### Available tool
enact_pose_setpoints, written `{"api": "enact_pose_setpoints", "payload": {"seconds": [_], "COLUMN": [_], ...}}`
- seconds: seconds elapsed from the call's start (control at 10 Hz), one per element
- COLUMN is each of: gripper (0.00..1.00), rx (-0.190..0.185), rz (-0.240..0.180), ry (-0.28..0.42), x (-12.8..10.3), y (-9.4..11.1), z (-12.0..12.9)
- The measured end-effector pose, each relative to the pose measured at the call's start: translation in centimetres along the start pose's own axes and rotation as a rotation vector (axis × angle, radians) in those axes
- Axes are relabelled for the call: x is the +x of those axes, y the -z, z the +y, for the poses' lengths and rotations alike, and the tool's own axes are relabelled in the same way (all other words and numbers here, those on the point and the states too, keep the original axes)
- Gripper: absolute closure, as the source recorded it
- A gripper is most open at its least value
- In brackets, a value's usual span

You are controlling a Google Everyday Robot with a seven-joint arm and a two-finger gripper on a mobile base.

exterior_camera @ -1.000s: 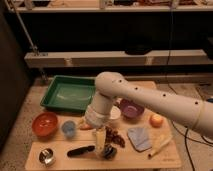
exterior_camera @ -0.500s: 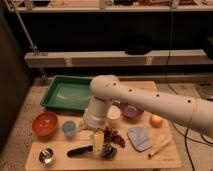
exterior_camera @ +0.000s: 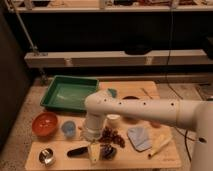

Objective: Wipe tray with brush

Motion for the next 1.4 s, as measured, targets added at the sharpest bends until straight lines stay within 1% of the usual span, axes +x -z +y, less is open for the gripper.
{"api": "enact_pose_setpoints", "payload": {"seconds": [0.2, 0.3, 0.5, 0.8, 0.9, 1.0, 1.1, 1.2, 1.3, 1.4], "gripper": [0.20, 0.20, 0.20, 0.20, 0.20, 0.22, 0.31, 0.41, 0.51, 0.59], "rx": [0.015, 0.028, 0.058, 0.090, 0.091, 0.078, 0.060, 0.057, 0.060, 0.068], "rz": [0.038, 0.056, 0.078, 0.089, 0.092, 0.098, 0.106, 0.103, 0.100, 0.096], "ry": [-0.006, -0.010, -0.035, -0.064, -0.071, -0.074, -0.074, -0.072, -0.069, -0.068], "x": [0.4, 0.6, 1.6, 3.3, 3.7, 4.0, 4.3, 4.4, 4.6, 4.6], "y": [-1.5, -1.8, -2.1, -1.8, -1.9, -2.6, -4.0, -5.2, -5.9, -6.1], "z": [-0.3, -0.4, -0.6, -1.9, -2.4, -2.6, -2.5, -2.4, -2.4, -2.6]}}
